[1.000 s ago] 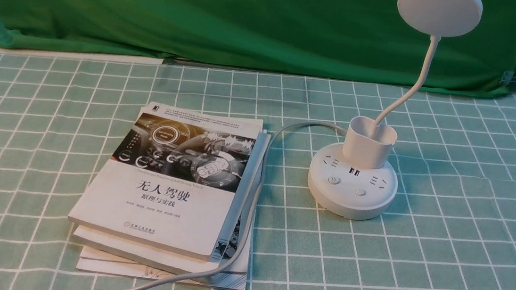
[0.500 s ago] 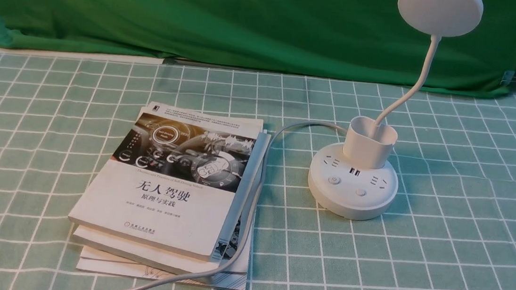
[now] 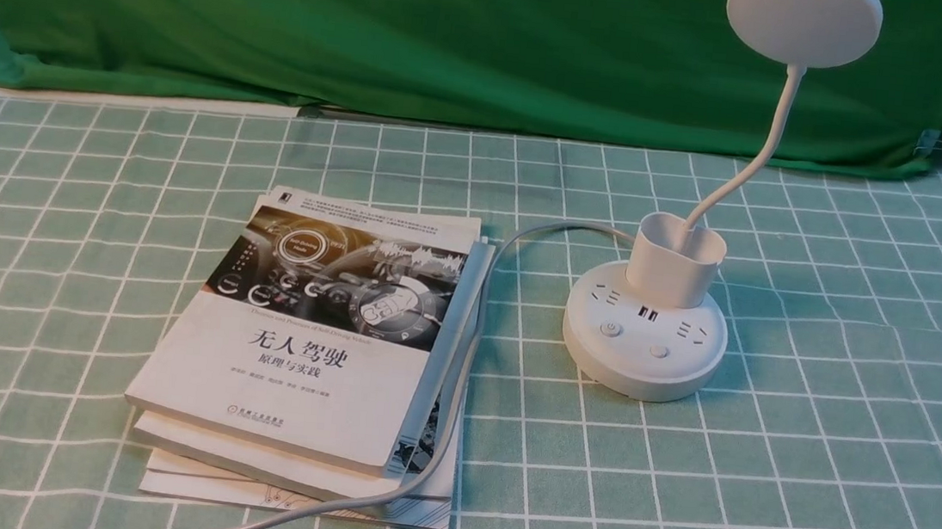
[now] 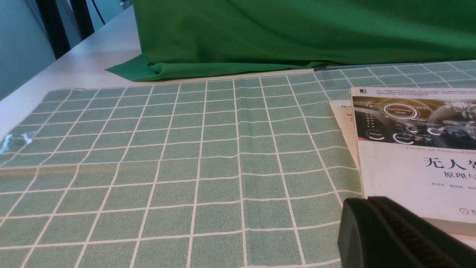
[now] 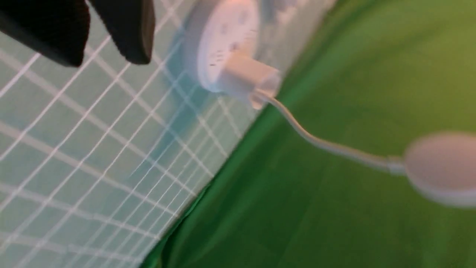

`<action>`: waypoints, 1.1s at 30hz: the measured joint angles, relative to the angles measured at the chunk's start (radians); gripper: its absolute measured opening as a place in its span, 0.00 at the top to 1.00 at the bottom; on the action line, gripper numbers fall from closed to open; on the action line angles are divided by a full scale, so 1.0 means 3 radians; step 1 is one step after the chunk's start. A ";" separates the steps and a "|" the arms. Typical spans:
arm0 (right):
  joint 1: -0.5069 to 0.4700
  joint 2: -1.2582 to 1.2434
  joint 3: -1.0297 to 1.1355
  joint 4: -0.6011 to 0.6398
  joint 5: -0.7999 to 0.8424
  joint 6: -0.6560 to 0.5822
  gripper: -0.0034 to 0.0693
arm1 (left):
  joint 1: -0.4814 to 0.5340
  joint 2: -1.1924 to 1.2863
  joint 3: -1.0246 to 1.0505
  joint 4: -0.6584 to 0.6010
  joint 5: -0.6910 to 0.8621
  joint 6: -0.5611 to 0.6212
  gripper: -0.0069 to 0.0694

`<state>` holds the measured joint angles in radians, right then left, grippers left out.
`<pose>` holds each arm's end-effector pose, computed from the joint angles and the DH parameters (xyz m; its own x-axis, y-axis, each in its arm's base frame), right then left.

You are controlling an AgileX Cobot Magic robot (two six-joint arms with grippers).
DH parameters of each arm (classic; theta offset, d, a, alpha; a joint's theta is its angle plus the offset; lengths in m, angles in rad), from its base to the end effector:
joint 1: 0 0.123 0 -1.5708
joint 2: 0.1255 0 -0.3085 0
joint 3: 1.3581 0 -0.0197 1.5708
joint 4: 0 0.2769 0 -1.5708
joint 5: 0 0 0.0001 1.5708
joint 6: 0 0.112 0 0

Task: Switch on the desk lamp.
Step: Use the right arm to press the button switch on the lamp holder

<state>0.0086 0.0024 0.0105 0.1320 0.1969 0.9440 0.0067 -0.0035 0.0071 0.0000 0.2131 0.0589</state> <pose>0.0798 0.0036 0.1889 -0.0876 0.8779 -0.4709 0.0897 0.4777 0.8739 0.0791 0.0005 0.1887 -0.1293 0.0580 -0.9899 0.0009 0.9983 0.0584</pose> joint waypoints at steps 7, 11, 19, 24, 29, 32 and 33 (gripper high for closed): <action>0.0000 0.0000 0.0000 -0.0688 -0.0207 0.0091 0.62 | 0.0000 0.0000 0.0000 0.0000 -0.0001 0.0000 0.88; 0.0008 0.0000 -0.0006 -0.0760 -0.0574 -0.0385 0.68 | 0.0000 0.0000 0.0000 0.0000 -0.0001 0.0000 0.88; 0.0179 0.0756 -0.0917 -0.0772 -0.0249 -0.1699 0.92 | 0.0000 0.0000 0.0000 0.0000 -0.0001 0.0000 0.88; 0.0441 0.1814 -0.2043 -0.0772 0.0488 -0.2636 0.92 | 0.0000 0.0000 0.0000 0.0000 -0.0001 0.0000 0.88; 0.0815 0.2758 -0.2824 -0.0772 0.1280 -0.3123 0.92 | 0.0000 0.0000 0.0000 0.0000 -0.0001 0.0000 0.88; 0.1013 0.3229 -0.2971 -0.0766 0.1401 -0.3169 0.92 | 0.0000 0.0000 0.0000 0.0000 -0.0001 0.0000 0.88; 0.1044 0.3293 -0.2985 -0.0765 0.1401 -0.3173 0.92 | 0.0000 0.0000 0.0000 0.0000 -0.0001 0.0000 0.88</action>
<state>0.3216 0.9902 -0.8850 -0.0976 0.6173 -0.0079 0.0067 -0.0035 0.0071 0.0000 0.2129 0.0589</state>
